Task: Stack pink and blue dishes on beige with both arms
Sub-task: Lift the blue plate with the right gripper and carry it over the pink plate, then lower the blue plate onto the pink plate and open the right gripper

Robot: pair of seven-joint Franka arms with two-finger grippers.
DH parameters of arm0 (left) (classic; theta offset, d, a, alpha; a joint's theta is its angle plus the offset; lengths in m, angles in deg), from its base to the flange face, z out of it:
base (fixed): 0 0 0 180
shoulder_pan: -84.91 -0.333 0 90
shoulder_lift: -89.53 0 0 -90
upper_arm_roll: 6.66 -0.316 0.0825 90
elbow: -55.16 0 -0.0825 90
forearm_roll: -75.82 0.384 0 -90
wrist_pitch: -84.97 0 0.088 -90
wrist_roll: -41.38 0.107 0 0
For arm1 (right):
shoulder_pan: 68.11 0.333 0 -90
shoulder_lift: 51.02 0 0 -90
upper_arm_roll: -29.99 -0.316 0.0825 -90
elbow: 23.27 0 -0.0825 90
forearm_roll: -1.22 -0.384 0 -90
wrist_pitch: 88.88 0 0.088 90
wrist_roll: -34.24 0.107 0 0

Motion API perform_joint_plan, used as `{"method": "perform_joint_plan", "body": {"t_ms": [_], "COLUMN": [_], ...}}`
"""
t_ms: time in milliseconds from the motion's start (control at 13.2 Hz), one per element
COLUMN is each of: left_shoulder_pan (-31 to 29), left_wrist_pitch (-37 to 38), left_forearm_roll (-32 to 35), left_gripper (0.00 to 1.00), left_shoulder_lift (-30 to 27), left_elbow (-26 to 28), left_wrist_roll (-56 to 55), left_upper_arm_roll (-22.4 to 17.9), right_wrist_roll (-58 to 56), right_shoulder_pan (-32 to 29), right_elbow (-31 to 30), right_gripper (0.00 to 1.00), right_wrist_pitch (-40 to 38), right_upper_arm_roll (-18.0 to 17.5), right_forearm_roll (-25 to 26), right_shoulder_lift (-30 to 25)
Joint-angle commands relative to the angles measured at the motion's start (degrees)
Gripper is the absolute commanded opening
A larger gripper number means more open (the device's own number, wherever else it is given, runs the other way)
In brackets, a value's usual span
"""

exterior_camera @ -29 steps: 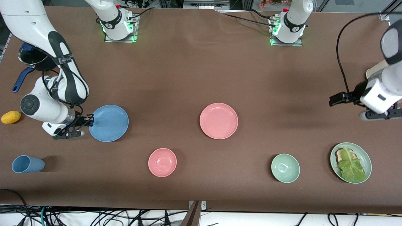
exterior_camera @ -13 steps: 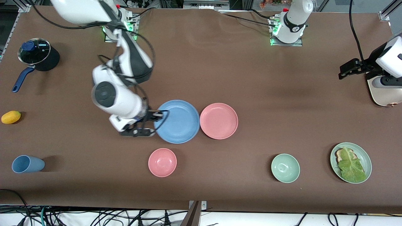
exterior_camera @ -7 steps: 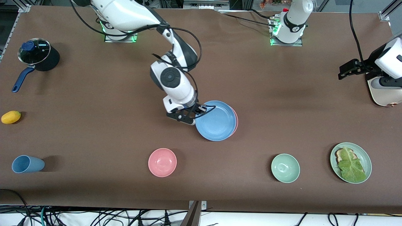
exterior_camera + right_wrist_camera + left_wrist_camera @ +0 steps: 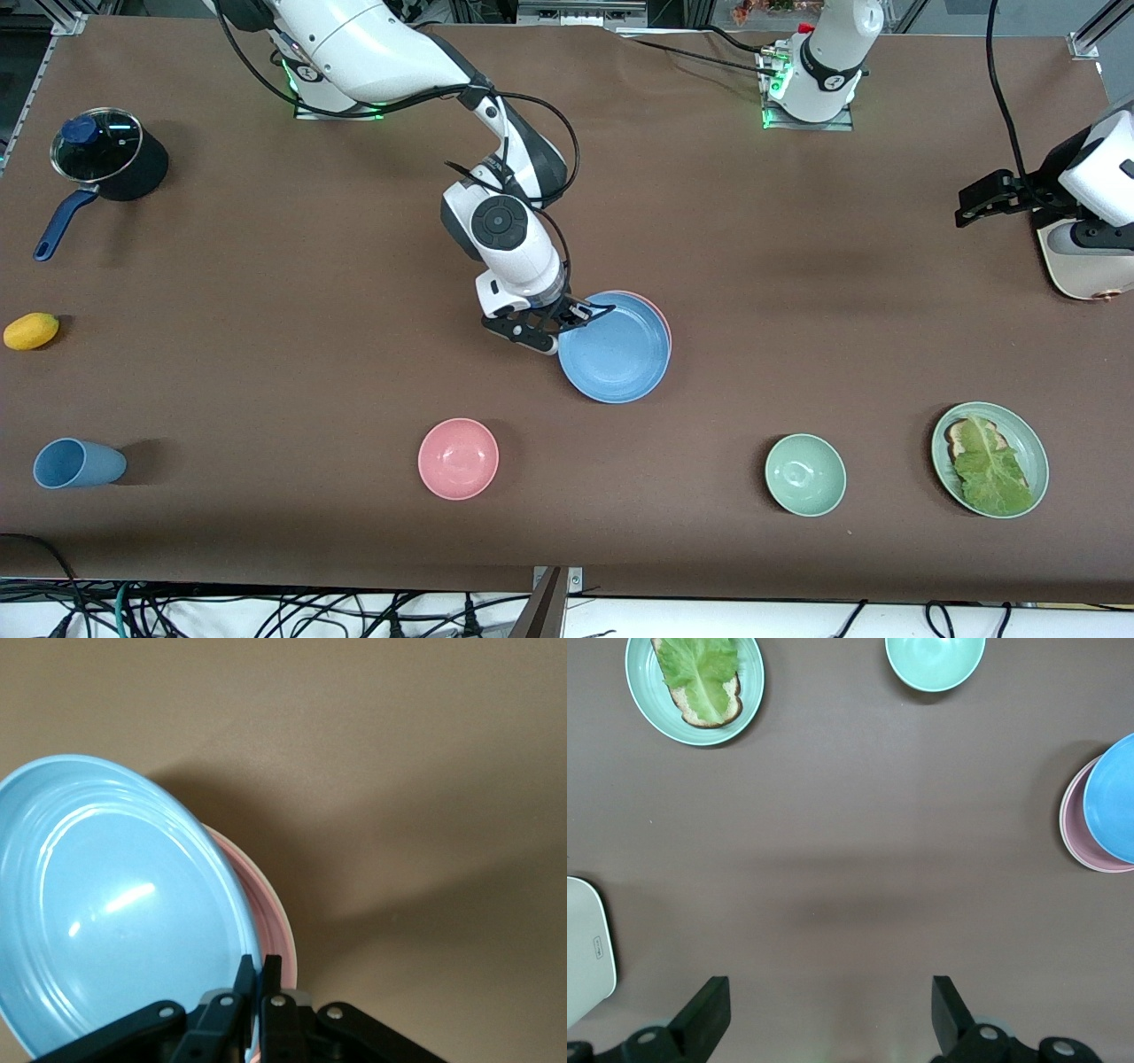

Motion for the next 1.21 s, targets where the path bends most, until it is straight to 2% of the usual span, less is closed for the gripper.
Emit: {"method": "perform_joint_plan", "body": {"t_ms": [0,984,1059,1135], "left_shoulder_pan": [0.08,0.25,0.25,0.25], "left_wrist_pitch": [0.92,0.48,0.48,0.48], "left_forearm_roll": [-0.37,-0.2,-0.2,-0.2], "left_gripper": [1.0,1.0,1.0,1.0], "left_shoulder_lift": [2.14,2.5,2.5,2.5], "left_elbow": [-2.05,-3.72,-3.72,-3.72], "left_wrist_roll": [1.38,1.38,1.38,1.38], "left_upper_arm_roll": [-0.36,-0.18,-0.18,-0.18], "right_wrist_roll": [3.12,7.53,7.35,7.35], "right_shoulder_pan": [1.01,2.51,2.33,2.16], "right_elbow": [1.65,-0.11,-0.02,0.15], "right_gripper": [0.0,0.0,0.05,0.17], "right_wrist_pitch": [0.25,-0.46,-0.46,-0.54], "right_upper_arm_roll": [0.15,0.15,0.15,0.15], "right_forearm_roll": [0.18,0.62,0.7,0.71], "right_shoulder_lift": [1.41,2.12,1.86,1.59]}}
